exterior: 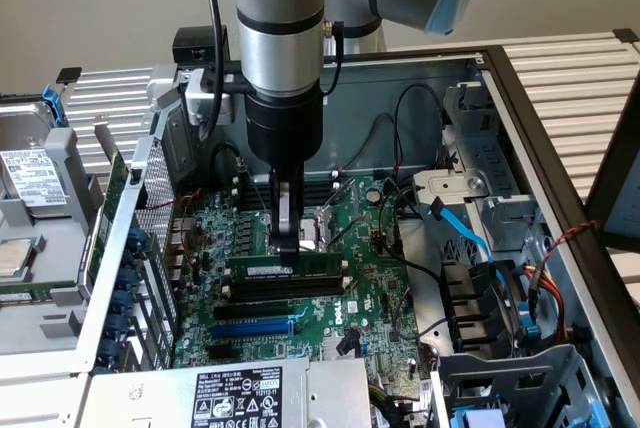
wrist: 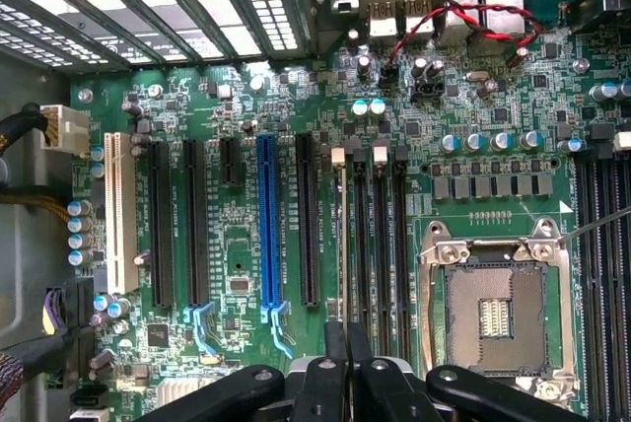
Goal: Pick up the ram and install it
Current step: 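Insert the ram into the slot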
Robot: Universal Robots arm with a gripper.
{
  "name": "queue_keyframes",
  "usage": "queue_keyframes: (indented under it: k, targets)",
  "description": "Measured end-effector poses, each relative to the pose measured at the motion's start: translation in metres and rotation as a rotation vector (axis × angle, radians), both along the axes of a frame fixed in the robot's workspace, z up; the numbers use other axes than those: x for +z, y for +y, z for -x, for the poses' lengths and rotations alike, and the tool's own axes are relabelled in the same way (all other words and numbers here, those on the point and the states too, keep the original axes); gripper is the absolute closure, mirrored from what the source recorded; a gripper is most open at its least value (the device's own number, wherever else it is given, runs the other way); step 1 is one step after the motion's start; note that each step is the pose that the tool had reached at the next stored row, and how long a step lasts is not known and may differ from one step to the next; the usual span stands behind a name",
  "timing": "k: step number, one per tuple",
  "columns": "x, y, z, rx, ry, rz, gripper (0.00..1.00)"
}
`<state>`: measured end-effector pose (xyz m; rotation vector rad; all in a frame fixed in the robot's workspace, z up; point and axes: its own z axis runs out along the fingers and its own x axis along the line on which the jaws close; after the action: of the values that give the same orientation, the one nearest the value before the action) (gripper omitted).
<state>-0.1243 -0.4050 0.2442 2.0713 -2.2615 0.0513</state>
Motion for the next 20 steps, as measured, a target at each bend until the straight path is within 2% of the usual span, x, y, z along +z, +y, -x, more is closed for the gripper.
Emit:
queue_keyframes:
  k: [20]
  targets:
    - [-0.0032, 0.0000, 0.0000, 0.020, -0.0001, -0.0001, 0.88]
